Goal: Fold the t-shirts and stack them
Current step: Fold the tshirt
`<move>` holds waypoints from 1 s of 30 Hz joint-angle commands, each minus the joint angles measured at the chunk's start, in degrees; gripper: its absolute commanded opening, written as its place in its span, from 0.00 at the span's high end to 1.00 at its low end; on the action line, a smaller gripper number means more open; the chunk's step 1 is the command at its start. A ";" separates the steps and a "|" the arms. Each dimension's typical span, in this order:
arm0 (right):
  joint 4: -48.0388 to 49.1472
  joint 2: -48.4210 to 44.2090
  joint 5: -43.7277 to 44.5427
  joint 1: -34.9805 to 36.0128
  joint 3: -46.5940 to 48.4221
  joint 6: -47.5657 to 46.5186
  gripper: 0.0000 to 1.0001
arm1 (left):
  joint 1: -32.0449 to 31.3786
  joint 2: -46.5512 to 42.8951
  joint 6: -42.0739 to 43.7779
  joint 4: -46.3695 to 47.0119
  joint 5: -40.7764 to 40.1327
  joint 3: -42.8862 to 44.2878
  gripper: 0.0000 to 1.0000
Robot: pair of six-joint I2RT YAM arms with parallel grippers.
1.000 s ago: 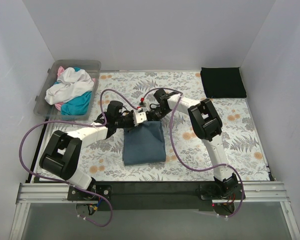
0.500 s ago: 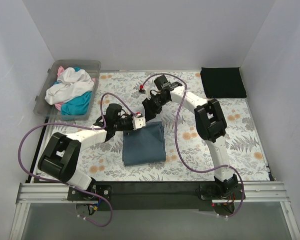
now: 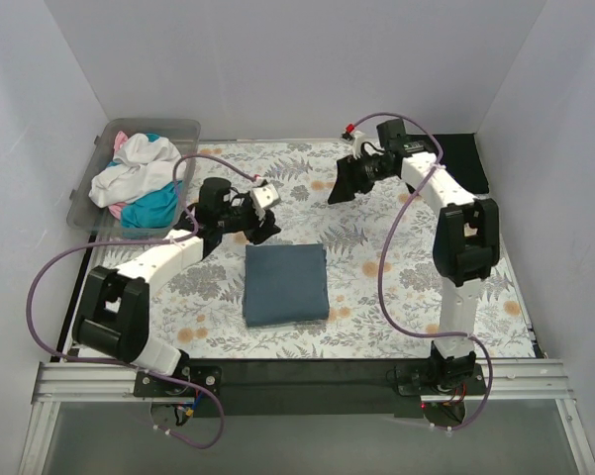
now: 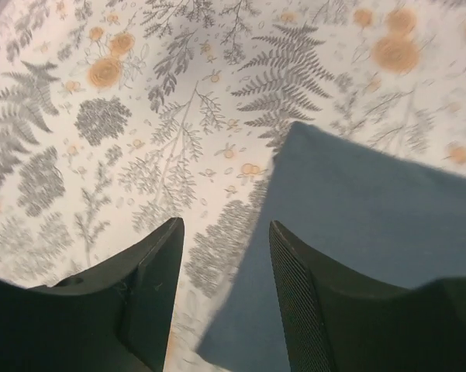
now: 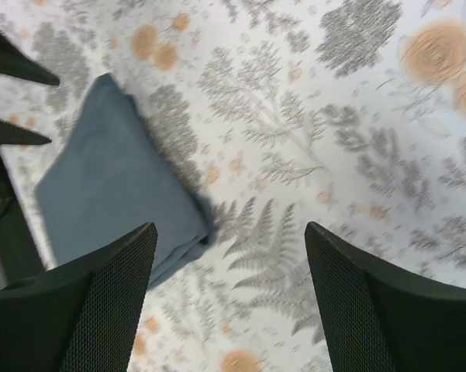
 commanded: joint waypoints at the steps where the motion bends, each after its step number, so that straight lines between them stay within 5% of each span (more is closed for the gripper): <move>1: 0.14 -7.47 -12.06 2.34 -7.02 3.43 0.16 | 2.72 -6.49 -22.82 -11.21 6.83 2.89 0.53; 7: 8.04 -11.44 -25.58 7.16 -20.47 9.92 0.31 | 6.50 -7.99 -52.67 -4.57 22.67 -4.73 0.54; 11: 19.11 -10.57 -25.79 10.51 -28.21 19.49 0.24 | 7.65 -6.51 -60.63 4.76 22.94 -10.72 0.44; 18: 20.28 -1.34 -20.44 8.58 -28.14 17.86 0.20 | 10.81 4.56 -63.91 7.76 21.80 -9.59 0.17; 25: 13.87 8.33 -10.95 4.54 -15.94 10.84 0.21 | 12.92 19.95 -62.76 7.50 20.48 0.23 0.24; 30: 11.31 2.74 -13.30 4.19 -8.45 10.56 0.13 | 13.27 16.55 -59.78 3.99 21.88 7.81 0.20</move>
